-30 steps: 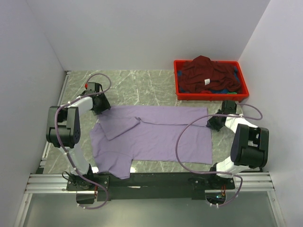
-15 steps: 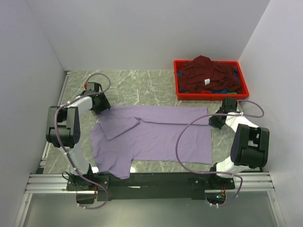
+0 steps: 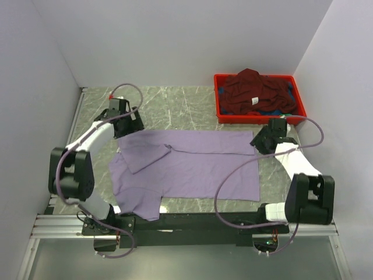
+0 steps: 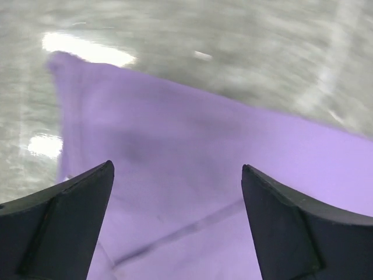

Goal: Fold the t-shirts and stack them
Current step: Fold the tshirt

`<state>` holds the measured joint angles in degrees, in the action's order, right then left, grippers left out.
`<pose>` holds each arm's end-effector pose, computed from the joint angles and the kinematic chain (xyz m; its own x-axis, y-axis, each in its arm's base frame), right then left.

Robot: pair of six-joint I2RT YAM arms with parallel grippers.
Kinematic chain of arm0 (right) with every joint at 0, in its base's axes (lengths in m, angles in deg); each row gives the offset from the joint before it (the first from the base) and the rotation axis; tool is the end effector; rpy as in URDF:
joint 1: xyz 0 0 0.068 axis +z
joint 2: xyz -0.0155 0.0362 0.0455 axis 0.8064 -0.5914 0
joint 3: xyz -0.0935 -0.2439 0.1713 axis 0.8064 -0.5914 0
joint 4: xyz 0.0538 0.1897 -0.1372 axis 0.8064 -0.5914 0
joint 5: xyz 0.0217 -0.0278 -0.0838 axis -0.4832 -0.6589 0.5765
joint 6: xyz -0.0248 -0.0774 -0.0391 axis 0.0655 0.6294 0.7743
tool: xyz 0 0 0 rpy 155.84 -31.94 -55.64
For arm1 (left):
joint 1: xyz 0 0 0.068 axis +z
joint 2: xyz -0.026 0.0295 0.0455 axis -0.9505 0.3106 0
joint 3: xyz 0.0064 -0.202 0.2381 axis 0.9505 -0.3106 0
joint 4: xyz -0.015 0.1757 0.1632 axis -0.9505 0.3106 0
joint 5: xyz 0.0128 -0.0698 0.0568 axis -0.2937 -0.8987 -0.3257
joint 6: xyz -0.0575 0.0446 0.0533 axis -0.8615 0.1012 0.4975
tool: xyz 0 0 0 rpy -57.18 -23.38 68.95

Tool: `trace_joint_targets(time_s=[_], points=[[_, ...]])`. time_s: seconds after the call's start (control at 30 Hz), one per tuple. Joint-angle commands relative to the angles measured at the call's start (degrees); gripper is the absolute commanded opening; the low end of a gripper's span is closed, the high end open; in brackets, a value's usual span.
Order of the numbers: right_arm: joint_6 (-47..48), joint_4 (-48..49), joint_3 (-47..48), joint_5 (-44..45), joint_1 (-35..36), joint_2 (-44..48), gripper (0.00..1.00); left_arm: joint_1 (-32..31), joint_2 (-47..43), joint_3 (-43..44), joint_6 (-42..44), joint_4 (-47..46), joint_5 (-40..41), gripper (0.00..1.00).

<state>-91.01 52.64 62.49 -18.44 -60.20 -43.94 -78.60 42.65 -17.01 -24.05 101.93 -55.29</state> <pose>0.2654 -0.0304 0.2153 -0.6087 0.6223 -0.4921 0.5377 0.7797 0.3209 0.3562 -0.0376 0.2369 -0.7300 -0.4051 -0.5504 -0.3106 0.9141 -0.2608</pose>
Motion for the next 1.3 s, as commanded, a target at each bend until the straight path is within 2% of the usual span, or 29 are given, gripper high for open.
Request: trace_joint_targets(time_s=[0.0, 0.13, 0.3, 0.4, 0.53, 0.77, 1.03, 1.27], points=[[2.33, 0.38, 2.20, 2.45, 5.30, 5.28, 0.57, -5.93, -6.69, -1.95, 6.51, -0.46, -2.43, 0.98], [3.83, 4.06, 1.16, 0.53, 10.14, 8.01, 0.57, -12.18, -6.18, -3.62, 12.33, -0.72, -8.05, 0.99], [5.50, 8.38, -0.52, -4.49, 12.43, 8.54, 0.58, -19.39, -0.82, -2.40, 17.34, 0.68, -8.41, 1.00], [6.64, 9.17, -1.04, -6.16, 13.49, 8.36, 0.59, -21.42, 2.00, -1.43, 18.14, 0.34, -7.54, 0.99], [7.17, 10.58, -2.36, -7.65, 13.93, 9.33, 0.59, -21.60, 4.90, 0.15, 18.57, 0.24, -5.95, 0.99], [7.79, 10.40, -3.59, -7.31, 13.93, 9.95, 0.59, -22.21, 8.68, 0.77, 19.19, 1.47, -7.88, 0.99], [7.35, 10.93, -3.51, -7.39, 13.93, 8.89, 0.59, -24.15, 6.32, 0.42, 18.40, 4.46, -11.40, 0.99], [8.14, 10.40, -2.02, -6.34, 13.93, 7.75, 0.59, -29.76, 2.54, -0.02, 16.65, 7.80, -15.79, 0.98]])
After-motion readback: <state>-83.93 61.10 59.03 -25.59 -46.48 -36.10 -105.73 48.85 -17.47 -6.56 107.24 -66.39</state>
